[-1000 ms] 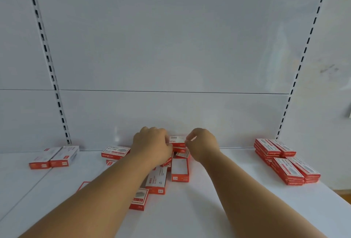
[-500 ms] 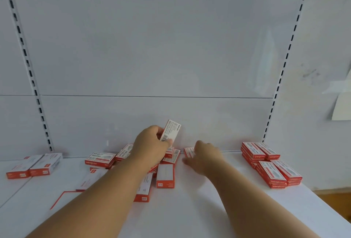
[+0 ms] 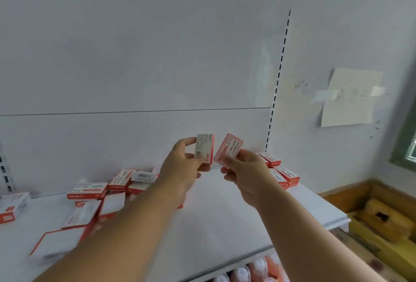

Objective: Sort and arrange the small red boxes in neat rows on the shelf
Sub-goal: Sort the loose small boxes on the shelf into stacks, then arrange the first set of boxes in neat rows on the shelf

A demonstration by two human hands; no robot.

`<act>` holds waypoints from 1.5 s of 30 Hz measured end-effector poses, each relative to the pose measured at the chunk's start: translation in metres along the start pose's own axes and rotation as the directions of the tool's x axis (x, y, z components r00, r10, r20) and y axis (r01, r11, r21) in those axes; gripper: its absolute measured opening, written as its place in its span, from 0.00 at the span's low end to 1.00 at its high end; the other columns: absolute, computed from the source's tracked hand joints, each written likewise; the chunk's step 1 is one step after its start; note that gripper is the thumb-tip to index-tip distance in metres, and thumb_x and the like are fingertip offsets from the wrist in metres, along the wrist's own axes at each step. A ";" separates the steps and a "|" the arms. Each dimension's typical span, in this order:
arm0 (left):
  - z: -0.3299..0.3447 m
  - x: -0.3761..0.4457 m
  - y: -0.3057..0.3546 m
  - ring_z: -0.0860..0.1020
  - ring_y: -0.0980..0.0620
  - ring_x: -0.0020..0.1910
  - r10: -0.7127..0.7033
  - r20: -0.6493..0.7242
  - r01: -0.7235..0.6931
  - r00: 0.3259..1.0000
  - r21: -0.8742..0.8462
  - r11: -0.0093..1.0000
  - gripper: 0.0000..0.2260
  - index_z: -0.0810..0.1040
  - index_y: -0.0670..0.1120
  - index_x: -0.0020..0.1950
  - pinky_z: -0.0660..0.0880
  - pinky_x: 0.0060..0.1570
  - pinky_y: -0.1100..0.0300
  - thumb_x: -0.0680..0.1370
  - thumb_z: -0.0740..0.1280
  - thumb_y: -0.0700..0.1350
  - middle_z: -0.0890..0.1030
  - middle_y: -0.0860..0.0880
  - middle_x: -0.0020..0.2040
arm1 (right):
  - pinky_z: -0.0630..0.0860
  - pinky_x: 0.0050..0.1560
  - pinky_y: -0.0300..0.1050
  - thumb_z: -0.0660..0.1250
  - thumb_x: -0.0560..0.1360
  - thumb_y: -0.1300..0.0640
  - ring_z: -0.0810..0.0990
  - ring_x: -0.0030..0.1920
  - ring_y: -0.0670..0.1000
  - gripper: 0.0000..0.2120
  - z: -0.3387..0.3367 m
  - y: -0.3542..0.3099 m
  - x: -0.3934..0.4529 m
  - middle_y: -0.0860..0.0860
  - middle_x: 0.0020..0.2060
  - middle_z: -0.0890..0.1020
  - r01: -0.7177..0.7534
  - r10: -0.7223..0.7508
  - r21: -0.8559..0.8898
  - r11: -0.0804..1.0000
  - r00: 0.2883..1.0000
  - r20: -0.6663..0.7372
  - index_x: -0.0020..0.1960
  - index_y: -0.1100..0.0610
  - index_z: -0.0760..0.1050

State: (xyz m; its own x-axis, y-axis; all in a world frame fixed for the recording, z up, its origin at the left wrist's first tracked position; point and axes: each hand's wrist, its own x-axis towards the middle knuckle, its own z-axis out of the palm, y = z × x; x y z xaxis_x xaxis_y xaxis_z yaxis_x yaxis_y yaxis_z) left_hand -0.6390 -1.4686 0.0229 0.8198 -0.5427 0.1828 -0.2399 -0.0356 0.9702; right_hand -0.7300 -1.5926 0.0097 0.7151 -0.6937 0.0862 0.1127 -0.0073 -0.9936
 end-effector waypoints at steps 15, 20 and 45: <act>0.148 -0.025 0.027 0.80 0.51 0.39 -0.185 0.210 0.247 0.960 -0.326 0.912 0.05 0.80 0.49 0.53 0.77 0.40 0.57 0.82 0.64 0.44 0.85 0.46 0.45 | 0.71 0.31 0.41 0.63 0.79 0.64 0.75 0.30 0.48 0.08 -0.152 -0.019 0.001 0.53 0.37 0.84 0.155 -0.154 -0.108 0.982 0.988 0.014 0.53 0.58 0.81; 0.188 -0.010 0.020 0.78 0.55 0.38 -0.126 -0.064 0.126 0.990 -0.014 0.992 0.01 0.79 0.50 0.50 0.72 0.39 0.59 0.79 0.68 0.45 0.84 0.51 0.45 | 0.65 0.27 0.36 0.62 0.78 0.65 0.72 0.27 0.44 0.10 -0.208 -0.016 0.034 0.49 0.33 0.81 0.058 -0.080 -0.439 0.897 0.996 -0.033 0.49 0.54 0.80; 0.178 -0.016 0.004 0.78 0.51 0.40 0.037 -0.297 0.183 0.954 0.679 0.711 0.08 0.76 0.51 0.40 0.73 0.38 0.59 0.74 0.68 0.53 0.79 0.52 0.38 | 0.73 0.45 0.43 0.66 0.75 0.53 0.79 0.49 0.54 0.07 -0.162 -0.011 0.058 0.51 0.49 0.80 0.469 -0.331 -0.749 0.468 0.879 0.344 0.51 0.53 0.79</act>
State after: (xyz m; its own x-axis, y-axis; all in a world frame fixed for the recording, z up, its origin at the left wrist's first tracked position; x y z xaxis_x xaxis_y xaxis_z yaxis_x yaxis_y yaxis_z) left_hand -0.7459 -1.6097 -0.0048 0.9276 -0.2704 0.2579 -0.3735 -0.6942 0.6153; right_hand -0.8014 -1.7491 0.0140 0.8283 -0.3598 0.4295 -0.1289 -0.8683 -0.4790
